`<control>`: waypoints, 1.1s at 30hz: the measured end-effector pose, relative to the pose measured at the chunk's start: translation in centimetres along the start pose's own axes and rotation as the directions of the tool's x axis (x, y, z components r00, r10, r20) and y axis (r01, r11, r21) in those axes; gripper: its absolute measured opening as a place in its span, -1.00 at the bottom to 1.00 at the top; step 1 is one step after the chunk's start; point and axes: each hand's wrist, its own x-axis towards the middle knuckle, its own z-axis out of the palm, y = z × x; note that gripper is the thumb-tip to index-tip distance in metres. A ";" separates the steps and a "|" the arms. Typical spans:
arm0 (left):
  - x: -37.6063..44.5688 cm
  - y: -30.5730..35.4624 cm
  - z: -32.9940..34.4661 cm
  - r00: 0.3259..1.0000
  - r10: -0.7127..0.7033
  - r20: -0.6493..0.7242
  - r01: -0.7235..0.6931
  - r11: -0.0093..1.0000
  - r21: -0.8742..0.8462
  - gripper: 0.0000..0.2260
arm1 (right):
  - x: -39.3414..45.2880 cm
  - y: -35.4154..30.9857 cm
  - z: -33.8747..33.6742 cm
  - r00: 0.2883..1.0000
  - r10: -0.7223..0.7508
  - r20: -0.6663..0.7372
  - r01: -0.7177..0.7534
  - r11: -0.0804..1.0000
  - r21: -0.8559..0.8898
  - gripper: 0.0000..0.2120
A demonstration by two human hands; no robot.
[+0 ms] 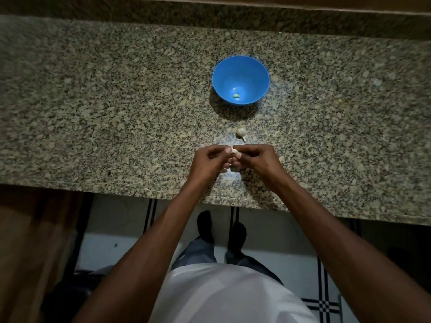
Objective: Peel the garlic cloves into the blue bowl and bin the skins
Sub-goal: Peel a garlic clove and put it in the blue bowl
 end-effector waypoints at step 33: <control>-0.7 -1.4 3.1 0.959 0.017 -0.283 0.014 0.994 0.106 -0.90 | -1.1 1.2 2.1 0.996 0.091 -0.009 -0.086 0.962 0.260 -0.72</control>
